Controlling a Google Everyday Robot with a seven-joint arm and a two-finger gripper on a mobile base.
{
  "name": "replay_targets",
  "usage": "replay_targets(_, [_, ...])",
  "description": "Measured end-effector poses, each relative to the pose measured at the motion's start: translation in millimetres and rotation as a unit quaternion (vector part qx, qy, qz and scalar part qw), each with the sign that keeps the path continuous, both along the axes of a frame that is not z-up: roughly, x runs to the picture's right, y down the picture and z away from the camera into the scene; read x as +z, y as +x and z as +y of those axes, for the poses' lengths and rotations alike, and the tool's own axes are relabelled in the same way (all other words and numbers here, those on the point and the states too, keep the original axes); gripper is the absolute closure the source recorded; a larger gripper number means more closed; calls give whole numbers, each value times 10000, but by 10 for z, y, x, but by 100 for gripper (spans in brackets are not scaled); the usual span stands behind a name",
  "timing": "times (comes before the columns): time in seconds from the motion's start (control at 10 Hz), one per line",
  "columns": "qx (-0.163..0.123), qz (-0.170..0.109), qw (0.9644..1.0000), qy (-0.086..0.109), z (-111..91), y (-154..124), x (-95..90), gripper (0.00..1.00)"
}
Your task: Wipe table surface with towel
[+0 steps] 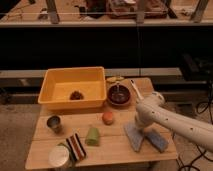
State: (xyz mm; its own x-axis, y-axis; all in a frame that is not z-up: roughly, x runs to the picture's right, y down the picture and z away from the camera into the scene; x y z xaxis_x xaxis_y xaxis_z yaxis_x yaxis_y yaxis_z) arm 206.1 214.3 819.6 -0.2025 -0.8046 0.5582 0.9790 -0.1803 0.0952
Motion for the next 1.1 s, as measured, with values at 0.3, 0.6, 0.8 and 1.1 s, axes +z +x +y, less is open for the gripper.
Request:
replay_targets(0.3, [0,1,10000,-1,0,1,-1,90])
replay_targets(0.6, [-13,-2,10000,1,-4,-6,-9,90])
replay_targets(0.8, [-89,-72,9999,116,-77,-99,-99,90])
replay_targets(1.1, [-248,-343,9985,345,-377,-547,-464,90])
